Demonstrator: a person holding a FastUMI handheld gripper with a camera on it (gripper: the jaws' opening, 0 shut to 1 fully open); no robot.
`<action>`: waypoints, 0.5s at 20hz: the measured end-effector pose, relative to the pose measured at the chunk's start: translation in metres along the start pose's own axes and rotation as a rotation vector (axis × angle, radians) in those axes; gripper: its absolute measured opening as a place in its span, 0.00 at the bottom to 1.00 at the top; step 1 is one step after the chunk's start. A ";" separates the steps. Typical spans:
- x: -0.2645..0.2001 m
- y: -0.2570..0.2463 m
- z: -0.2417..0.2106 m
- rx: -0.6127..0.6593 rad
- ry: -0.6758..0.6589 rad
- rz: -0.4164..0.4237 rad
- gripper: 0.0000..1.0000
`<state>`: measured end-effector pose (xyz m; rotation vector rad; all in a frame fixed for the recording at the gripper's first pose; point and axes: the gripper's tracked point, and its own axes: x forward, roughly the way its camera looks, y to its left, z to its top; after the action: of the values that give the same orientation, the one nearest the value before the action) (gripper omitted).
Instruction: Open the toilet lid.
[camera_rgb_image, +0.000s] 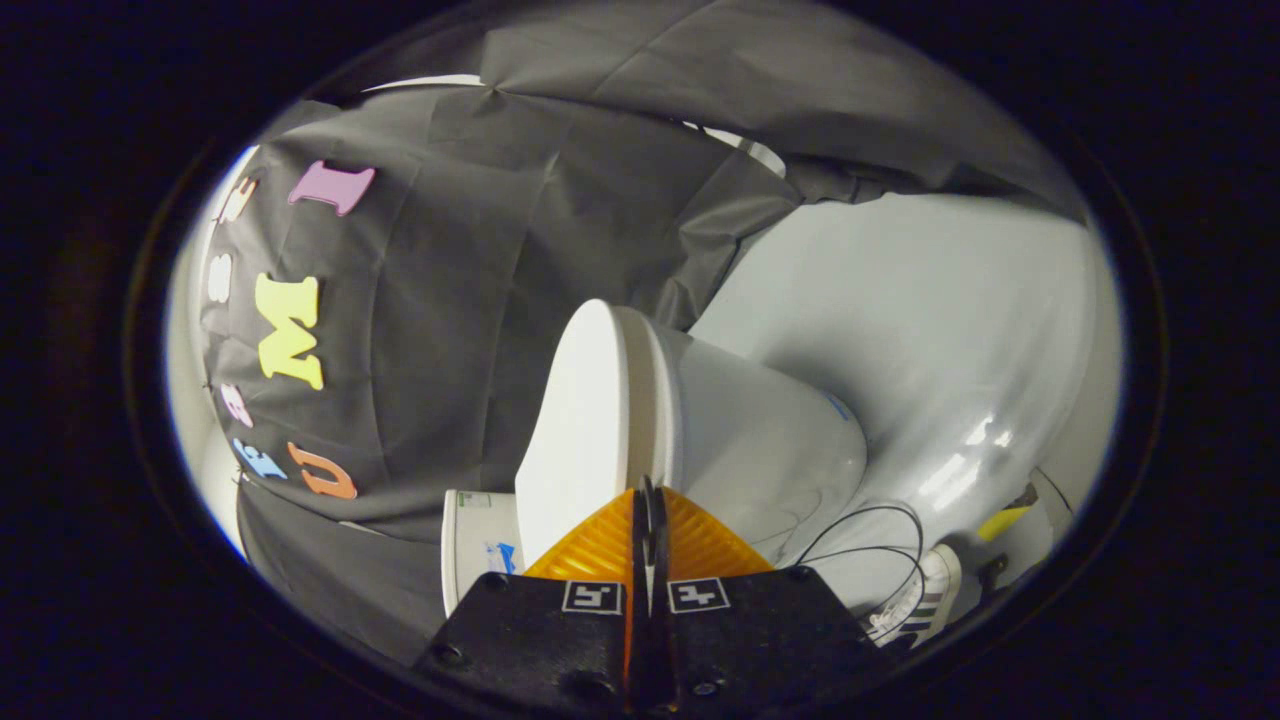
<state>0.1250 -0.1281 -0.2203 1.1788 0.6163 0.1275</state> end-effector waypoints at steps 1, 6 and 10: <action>-0.002 0.006 -0.001 -0.003 -0.005 0.003 0.04; -0.009 0.016 0.000 -0.015 -0.029 -0.006 0.04; -0.011 0.029 -0.002 -0.063 -0.045 -0.014 0.04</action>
<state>0.1215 -0.1191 -0.1903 1.1130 0.5769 0.1069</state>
